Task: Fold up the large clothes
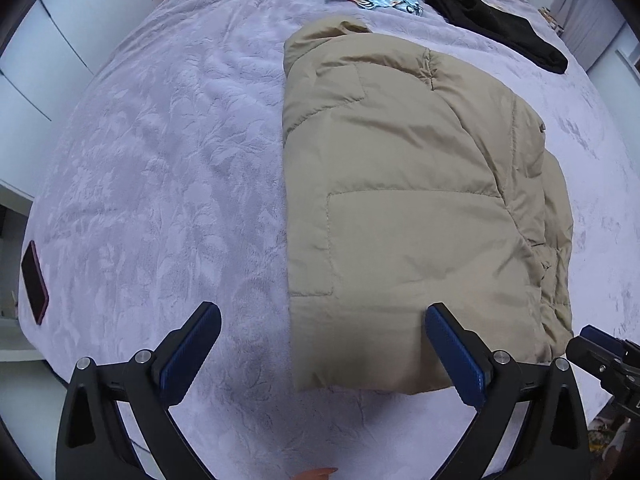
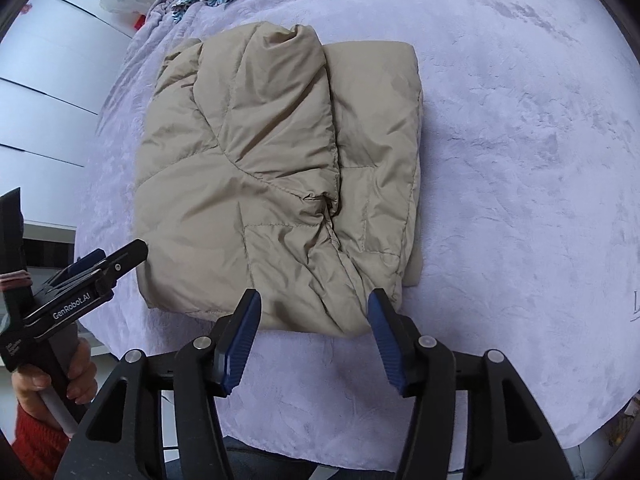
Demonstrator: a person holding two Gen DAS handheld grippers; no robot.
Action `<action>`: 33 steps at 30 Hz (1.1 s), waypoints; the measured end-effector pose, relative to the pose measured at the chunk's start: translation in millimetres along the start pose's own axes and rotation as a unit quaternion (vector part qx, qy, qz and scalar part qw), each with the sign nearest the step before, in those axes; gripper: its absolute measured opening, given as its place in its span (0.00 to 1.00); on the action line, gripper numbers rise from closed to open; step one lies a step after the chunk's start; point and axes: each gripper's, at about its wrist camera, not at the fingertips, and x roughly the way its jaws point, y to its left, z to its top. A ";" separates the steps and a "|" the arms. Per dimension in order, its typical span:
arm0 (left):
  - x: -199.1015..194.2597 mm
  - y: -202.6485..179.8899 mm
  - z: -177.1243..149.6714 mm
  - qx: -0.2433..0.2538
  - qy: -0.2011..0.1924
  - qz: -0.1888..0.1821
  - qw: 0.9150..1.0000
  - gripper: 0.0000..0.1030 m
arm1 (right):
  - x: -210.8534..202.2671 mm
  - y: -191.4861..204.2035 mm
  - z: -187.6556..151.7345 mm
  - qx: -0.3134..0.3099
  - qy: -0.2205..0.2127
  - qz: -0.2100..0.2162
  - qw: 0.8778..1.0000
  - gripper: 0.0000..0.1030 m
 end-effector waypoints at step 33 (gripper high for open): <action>-151.7 -18.9 -53.1 -0.035 -0.118 0.029 0.992 0.99 | -125.6 33.5 -21.0 -0.079 -0.120 -0.036 0.989 1.00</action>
